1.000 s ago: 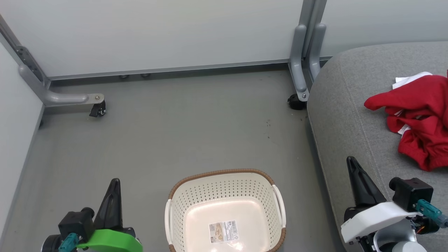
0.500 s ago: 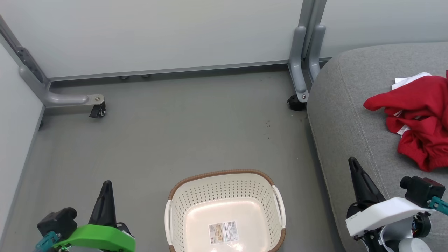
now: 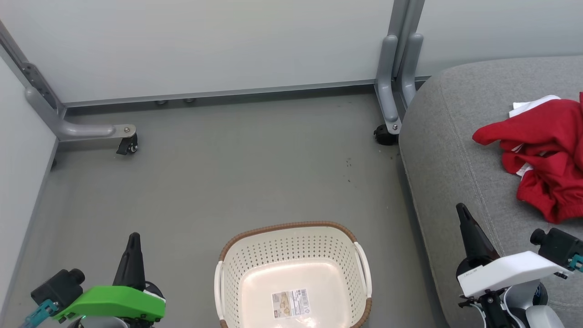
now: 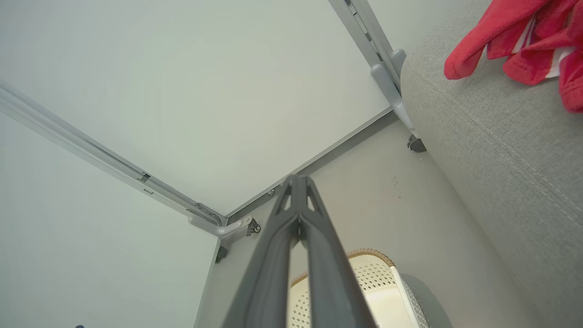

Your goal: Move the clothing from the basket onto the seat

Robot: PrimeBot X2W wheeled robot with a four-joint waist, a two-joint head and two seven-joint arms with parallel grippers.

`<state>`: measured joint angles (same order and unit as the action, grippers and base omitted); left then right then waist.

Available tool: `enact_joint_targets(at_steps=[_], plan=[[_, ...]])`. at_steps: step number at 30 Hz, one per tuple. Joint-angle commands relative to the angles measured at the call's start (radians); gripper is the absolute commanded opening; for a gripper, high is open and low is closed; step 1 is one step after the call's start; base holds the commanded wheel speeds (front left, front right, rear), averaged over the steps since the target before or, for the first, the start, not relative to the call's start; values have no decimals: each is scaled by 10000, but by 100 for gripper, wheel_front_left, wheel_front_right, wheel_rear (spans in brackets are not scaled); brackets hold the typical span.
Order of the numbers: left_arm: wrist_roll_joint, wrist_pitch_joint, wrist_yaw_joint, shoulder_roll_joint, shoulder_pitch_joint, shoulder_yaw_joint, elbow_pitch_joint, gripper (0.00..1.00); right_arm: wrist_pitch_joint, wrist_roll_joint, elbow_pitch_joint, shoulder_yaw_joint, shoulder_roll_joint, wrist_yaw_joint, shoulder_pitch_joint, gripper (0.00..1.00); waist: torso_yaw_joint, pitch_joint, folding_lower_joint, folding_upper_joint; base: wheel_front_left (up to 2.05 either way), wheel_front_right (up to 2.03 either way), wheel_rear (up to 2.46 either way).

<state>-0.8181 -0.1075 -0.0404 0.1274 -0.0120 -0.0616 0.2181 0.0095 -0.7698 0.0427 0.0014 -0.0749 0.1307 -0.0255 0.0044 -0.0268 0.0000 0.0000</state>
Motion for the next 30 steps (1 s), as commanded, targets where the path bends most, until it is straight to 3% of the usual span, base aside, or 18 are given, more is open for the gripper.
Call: enact_joint_targets(at_steps=[1, 30], plan=[[-342, 72, -70, -4, -325, 135, -99, 0, 38, -383, -31, -45, -61, 1, 287, 0, -1, 3, 0, 0, 0, 0, 0], [-3525, 982, -431, -323, -634, 832, 48, 0, 267, -3951, 810, -276, -123, 2, 742, 0, -15, 80, 0, 0, 0, 0, 0]])
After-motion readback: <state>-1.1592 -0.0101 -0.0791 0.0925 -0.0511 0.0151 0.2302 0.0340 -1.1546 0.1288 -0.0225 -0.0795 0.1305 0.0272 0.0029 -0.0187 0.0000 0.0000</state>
